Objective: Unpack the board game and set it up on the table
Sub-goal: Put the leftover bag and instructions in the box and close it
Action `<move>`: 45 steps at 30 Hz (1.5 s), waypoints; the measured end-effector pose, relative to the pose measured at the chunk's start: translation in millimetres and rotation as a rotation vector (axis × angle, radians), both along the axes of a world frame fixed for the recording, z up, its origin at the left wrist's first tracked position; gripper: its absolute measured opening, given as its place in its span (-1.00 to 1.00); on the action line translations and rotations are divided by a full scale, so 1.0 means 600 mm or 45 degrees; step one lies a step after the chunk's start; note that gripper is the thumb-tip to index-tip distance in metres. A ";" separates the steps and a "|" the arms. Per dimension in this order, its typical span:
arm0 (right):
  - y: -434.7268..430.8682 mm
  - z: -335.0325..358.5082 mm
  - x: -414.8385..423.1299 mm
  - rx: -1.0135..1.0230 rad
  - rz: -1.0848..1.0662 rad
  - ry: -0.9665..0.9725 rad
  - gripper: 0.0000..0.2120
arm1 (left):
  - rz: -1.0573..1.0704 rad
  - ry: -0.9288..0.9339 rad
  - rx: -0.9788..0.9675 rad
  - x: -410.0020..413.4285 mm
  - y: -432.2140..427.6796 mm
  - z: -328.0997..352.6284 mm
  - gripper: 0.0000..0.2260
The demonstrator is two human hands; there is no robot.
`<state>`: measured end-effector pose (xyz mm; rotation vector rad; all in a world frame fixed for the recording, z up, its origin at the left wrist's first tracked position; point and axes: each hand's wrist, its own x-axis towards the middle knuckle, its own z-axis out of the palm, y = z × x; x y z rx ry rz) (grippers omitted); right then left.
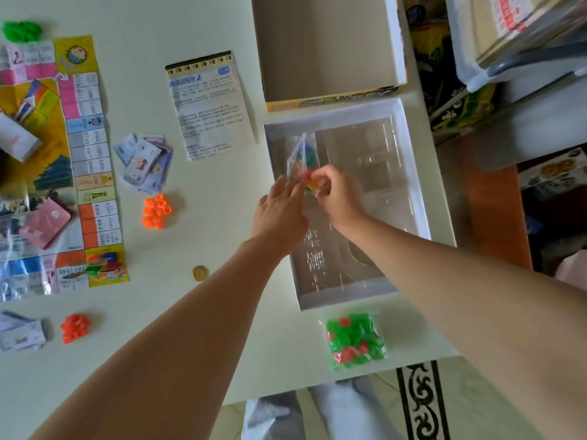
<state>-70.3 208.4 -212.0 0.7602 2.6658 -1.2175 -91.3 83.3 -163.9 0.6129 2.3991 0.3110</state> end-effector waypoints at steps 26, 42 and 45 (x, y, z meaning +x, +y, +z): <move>-0.112 0.032 0.434 -0.037 -0.587 -0.803 -0.19 | 0.109 -0.246 -0.020 0.235 -0.121 -0.001 -0.44; -0.002 0.141 0.298 -1.104 -0.475 -0.464 -0.87 | 0.132 -0.308 -0.011 0.157 -0.130 0.039 -0.54; 0.014 0.141 0.186 -0.919 -0.555 -0.310 -0.84 | 0.189 -0.287 0.051 0.128 -0.126 0.042 -0.52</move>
